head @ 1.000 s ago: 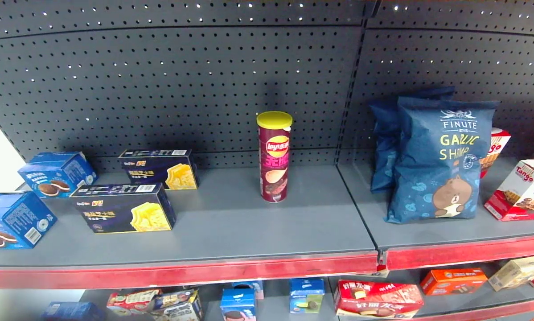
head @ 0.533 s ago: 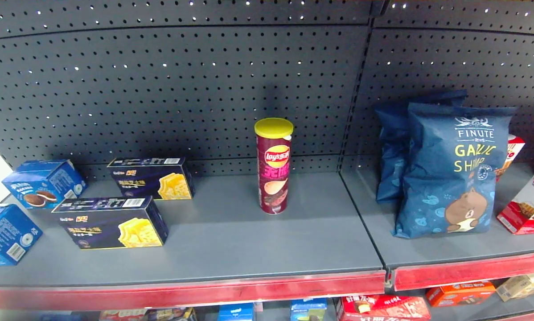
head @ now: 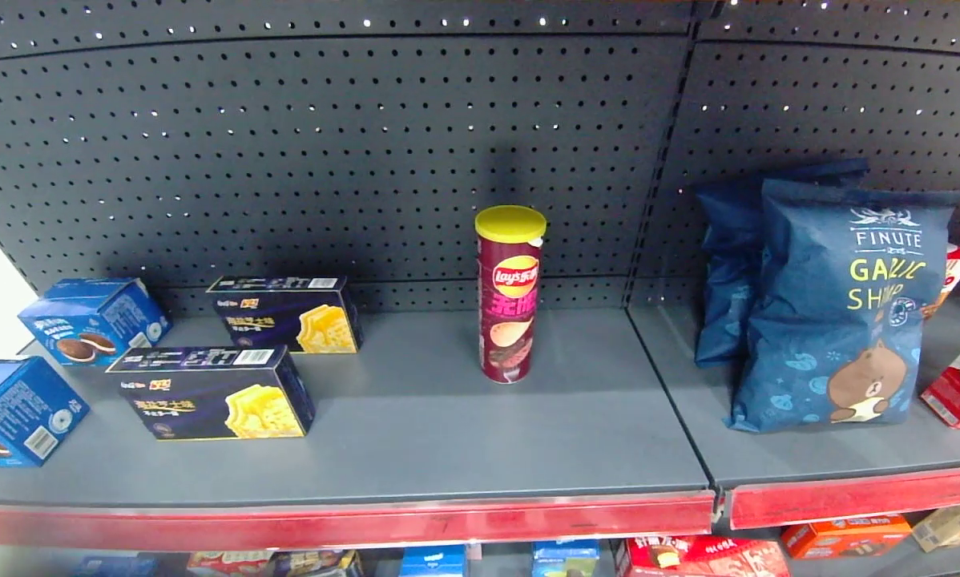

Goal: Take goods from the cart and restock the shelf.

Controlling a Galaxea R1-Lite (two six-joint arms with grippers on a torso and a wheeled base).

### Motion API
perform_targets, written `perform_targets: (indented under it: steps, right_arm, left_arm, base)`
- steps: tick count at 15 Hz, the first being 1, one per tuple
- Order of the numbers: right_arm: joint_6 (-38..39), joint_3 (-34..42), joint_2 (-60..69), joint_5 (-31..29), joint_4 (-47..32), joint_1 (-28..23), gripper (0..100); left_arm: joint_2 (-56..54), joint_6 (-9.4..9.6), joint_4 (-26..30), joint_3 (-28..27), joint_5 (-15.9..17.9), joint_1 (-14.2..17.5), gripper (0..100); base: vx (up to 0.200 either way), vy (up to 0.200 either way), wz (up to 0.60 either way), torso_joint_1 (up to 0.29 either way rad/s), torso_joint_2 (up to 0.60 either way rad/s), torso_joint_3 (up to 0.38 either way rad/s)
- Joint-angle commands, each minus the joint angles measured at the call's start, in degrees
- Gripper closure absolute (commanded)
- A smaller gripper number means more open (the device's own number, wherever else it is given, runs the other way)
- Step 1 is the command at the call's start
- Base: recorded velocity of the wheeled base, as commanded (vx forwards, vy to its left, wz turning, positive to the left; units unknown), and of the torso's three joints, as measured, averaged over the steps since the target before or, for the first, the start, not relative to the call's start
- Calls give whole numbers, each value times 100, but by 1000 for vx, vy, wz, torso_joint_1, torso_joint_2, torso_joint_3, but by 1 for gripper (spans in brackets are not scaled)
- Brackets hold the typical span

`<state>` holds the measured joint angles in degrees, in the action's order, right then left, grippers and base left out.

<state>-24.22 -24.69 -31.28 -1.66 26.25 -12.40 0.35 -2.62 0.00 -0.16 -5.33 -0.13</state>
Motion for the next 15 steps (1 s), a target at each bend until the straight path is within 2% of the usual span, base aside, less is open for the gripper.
perform_targets:
  steps: [1, 15]
  right_arm:
    - [-4, -1, -10, -1, 3, -8, 100]
    - [-4, -19, 96, -63, -5, -52, 100]
  left_arm:
    - [9, -2, 0, -2, -3, -4, 0]
    - [9, -2, 0, -2, -12, -4, 0]
  base:
    - [0, 0, 0, 0, 0, 0]
    - [0, 0, 0, 0, 0, 0]
